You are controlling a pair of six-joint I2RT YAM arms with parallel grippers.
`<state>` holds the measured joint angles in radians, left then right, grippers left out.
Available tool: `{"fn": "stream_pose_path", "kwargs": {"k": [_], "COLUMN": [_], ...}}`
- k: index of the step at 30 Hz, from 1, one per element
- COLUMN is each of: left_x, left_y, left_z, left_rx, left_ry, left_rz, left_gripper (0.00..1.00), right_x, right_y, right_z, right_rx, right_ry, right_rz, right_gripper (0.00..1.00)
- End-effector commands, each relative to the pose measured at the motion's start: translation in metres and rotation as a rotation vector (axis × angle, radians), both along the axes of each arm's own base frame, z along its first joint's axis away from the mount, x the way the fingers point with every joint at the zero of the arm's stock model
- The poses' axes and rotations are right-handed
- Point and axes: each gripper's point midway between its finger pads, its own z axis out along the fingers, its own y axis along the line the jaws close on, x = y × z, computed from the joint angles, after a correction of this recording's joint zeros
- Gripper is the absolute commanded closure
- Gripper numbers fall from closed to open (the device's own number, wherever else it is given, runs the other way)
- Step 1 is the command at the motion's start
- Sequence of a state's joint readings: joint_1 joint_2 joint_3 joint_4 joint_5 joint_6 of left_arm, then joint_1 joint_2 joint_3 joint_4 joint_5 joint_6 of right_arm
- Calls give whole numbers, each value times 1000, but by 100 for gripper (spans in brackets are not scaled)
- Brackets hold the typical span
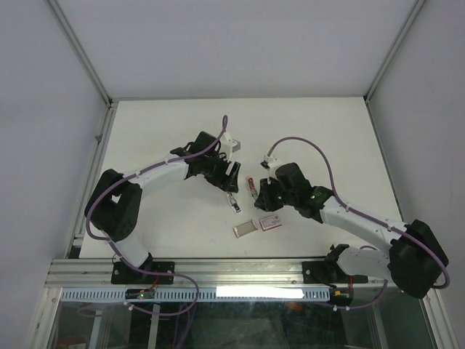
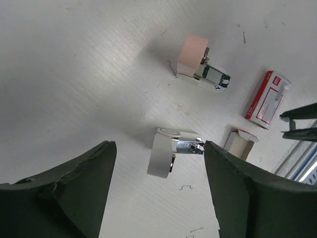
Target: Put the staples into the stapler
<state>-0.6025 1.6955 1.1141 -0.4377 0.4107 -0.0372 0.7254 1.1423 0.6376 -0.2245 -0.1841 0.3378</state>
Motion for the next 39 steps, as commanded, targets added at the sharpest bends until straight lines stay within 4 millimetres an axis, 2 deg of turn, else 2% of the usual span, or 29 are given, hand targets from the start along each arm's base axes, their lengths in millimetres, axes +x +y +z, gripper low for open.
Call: {"fn": "stream_pose_path", "kwargs": {"k": [1,5,9,11,14,23,39], "left_x": [26,51,77,85,86,83,82], "left_y": [-1,26,75,96,112,120,120], "left_z": [45,81,115,124,133,142,142], "left_rx": [-45,-127,-193,-172,-143,-135,-131], "left_ry": [-157,-237,-321,-373,-437,-478,-483], "left_rz": [69,226,445,531,583,600,595], "left_gripper": [24,17,12,10,9,7,7], "right_x": [18,20,23,25,27,29,36], "right_y": [28,45,59,65,74,90,96], "right_z": [22,18,12,5,-1,-14,-30], "right_rx": [-12,-61,-97,-122,-156,-225,-274], "right_ry": [-138,-170,-183,-186,-196,-222,-235], "right_rz": [35,39,35,38,42,64,84], "right_gripper": [82,83,83,83,83,83,84]}}
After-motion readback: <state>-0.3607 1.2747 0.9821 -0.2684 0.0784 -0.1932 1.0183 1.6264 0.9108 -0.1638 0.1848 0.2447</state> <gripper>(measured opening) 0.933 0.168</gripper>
